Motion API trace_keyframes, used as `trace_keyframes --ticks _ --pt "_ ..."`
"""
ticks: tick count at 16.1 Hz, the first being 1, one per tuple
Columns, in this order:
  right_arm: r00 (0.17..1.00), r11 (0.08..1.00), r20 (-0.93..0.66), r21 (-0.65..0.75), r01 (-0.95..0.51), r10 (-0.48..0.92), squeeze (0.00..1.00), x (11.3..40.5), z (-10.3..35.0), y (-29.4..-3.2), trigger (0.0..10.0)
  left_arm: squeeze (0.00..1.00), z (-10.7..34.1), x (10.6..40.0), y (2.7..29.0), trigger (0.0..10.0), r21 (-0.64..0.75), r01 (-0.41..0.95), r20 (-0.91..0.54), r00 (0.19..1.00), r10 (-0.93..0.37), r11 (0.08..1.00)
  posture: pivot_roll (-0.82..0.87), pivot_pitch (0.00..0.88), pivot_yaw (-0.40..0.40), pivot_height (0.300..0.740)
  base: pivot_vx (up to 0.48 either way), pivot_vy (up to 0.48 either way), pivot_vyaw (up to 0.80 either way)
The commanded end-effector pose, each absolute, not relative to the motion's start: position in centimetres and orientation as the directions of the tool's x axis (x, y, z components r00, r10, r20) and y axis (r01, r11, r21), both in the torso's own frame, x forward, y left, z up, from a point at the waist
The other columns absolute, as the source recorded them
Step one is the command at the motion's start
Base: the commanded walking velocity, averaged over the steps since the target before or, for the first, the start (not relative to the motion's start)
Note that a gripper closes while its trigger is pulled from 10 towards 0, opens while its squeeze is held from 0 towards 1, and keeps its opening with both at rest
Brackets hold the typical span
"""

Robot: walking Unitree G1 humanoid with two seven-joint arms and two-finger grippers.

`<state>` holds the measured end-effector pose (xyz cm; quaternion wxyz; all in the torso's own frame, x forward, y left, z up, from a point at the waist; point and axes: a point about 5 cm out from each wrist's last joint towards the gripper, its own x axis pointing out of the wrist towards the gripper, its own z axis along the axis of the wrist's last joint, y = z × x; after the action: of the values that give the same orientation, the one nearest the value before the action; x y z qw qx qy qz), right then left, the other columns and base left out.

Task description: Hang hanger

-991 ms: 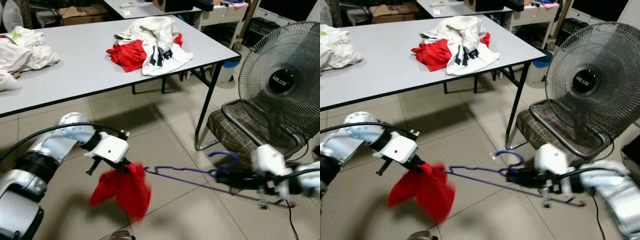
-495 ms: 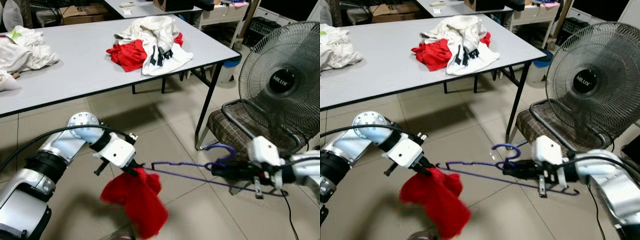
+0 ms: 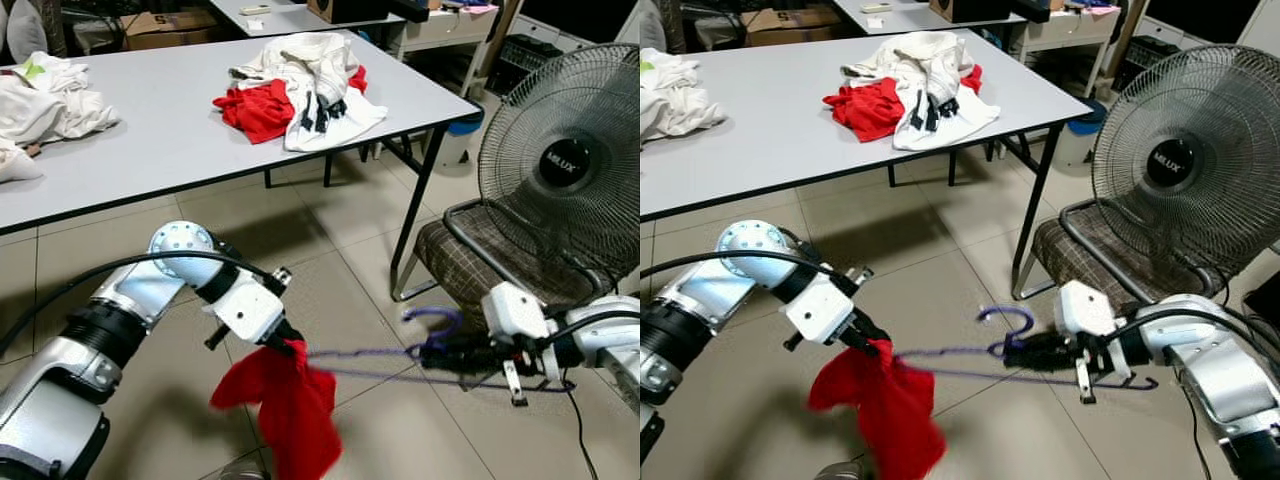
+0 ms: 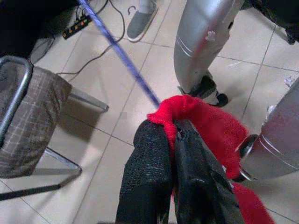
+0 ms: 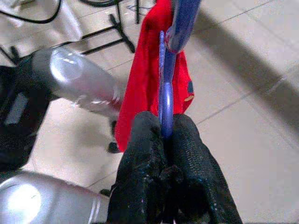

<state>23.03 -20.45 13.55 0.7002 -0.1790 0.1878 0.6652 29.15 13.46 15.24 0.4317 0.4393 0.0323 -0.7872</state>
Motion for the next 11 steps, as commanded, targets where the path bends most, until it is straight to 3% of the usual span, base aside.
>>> trace_keyframes --ticks 1,3,7,11 --pt "-0.006 -0.002 -0.526 0.009 -1.0 0.851 0.0 23.1 13.5 -20.2 10.0 0.0 16.8 29.5 12.6 0.0 0.405 0.661 -0.705 -0.214 -0.676 -0.632 0.02 0.0 -0.045 0.74 0.0 0.0 0.0" --pt "-0.047 -0.017 -0.552 0.06 -0.998 0.832 0.0 23.1 12.4 -19.6 10.0 0.0 17.4 29.3 12.0 0.0 0.447 0.639 -0.678 -0.214 -0.703 -0.626 0.02 0.0 -0.047 0.74 0.0 0.0 0.0" --pt "-0.054 0.063 -0.618 0.167 -0.984 0.785 0.0 22.7 9.6 -19.0 10.0 0.0 18.3 28.9 11.8 0.0 0.475 0.637 -0.654 -0.206 -0.728 -0.607 0.03 0.0 -0.05 0.74 0.0 0.0 0.0" --pt "-0.046 0.206 -0.667 0.293 -0.934 0.743 0.0 21.7 7.3 -20.4 10.0 0.0 19.0 29.0 12.1 0.0 0.497 0.637 -0.65 -0.177 -0.739 -0.59 0.02 0.0 -0.045 0.74 0.0 0.0 0.0"
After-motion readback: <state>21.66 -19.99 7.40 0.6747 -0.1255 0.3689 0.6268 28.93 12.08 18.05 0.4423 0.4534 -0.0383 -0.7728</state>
